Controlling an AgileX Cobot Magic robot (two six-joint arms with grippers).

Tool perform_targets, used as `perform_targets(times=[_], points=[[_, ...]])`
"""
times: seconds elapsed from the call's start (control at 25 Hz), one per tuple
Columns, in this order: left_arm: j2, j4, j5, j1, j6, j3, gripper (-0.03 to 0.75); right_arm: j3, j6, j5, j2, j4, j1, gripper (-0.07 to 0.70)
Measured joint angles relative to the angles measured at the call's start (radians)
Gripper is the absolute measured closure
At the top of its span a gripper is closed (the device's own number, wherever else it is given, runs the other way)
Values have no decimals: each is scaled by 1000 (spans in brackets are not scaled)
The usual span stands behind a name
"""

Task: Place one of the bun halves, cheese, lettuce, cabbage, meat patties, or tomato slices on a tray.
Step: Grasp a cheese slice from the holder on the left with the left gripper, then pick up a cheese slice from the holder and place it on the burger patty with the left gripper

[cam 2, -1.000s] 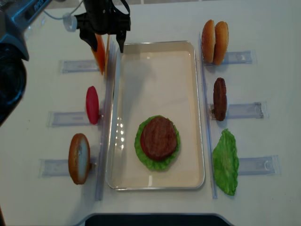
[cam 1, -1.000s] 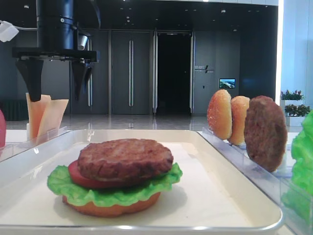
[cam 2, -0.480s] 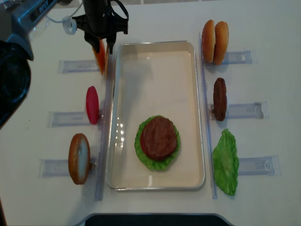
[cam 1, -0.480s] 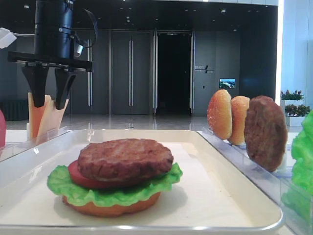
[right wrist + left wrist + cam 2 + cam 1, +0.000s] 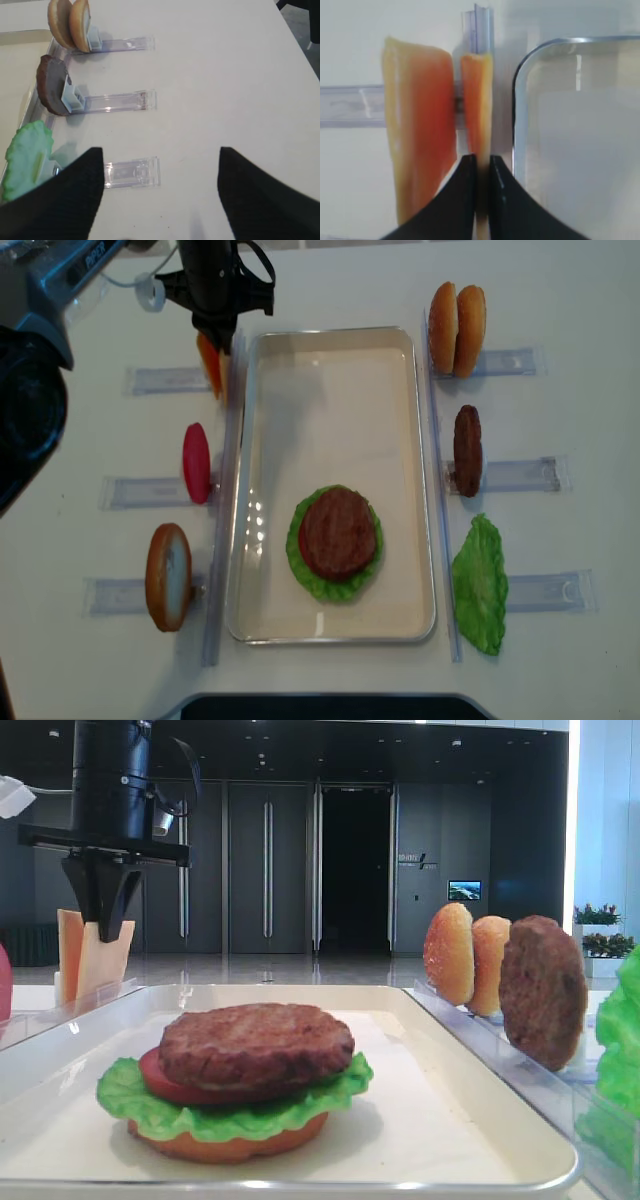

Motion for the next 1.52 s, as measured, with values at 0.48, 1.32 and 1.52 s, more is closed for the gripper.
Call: perform_targets(times=[0.48,1.32,1.52], points=[[-227,-246,13,-31,90,-11,683,0,0,0,0,0,0,143],[-830,-1088,-290,-31,778,899,683,0,0,0,0,0,0,143],[-815,-1147,-353,-31,842,1011,683,0,0,0,0,0,0,143]])
